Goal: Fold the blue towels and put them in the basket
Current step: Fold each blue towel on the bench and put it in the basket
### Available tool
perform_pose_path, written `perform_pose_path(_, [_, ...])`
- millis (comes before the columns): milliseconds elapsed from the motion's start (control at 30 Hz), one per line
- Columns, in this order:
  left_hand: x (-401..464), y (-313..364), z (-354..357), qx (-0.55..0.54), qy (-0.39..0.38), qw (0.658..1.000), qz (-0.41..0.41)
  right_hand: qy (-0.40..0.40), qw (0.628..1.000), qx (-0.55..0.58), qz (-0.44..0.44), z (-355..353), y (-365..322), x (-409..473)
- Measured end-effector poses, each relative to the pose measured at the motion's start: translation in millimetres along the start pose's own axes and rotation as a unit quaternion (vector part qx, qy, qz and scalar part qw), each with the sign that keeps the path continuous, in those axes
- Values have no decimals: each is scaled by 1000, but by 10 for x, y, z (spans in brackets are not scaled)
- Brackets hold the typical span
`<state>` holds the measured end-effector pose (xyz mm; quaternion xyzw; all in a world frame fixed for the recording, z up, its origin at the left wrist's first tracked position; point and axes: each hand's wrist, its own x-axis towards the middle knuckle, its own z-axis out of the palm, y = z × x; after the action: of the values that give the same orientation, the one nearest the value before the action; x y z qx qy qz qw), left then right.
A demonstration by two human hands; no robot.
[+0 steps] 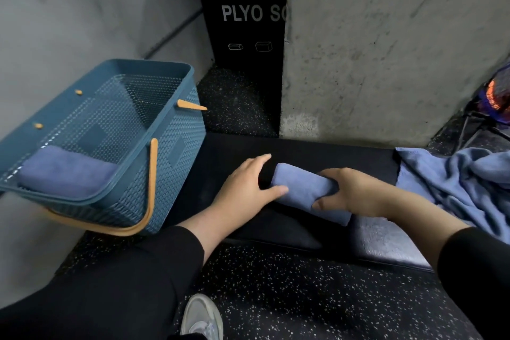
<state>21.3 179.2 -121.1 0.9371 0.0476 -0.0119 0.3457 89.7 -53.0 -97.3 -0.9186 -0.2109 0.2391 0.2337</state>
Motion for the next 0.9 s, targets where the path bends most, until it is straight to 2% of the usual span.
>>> perform_pose_path(67, [21,104,-16,-121,82,985,-87,54,996,67,3,-44,-26,-13])
perform_pose_path(133, [-15,290,-80,-262,108,939,-196,116,982,146,-9,-105,-143,-65])
perform_pose_path(167, [-58,377,-113,-335,93,909,-229,144,974,175,-26,-135,-240,-98])
perform_pose_path(267, [-224,634,-236,-509,22,830,-227,152,958,228,-81,-185,-629,-238])
perform_pose_path(333, [-276,741,-314,-557,56,804,-201,122,951,262,-109,-177,-881,-335])
perform_pose_path(433, [-363,793,-541,-562,108,801,-176,95,941,295,-134,-162,-1165,-448])
perform_pose_path(533, [-469,757,-783,-576,104,794,-161,72,917,368,-139,-207,-1392,-528])
perform_pose_path(600, [-564,774,-931,-561,111,809,-137,45,904,405,-127,-265,-1539,-578])
perform_pose_path(767, [-804,791,-1362,-486,187,851,-73,15,927,345,-147,-484,-1924,-629])
perform_pose_path(900, [-976,668,-1756,-454,209,865,-37,-20,942,296,-157,-592,-2336,-589])
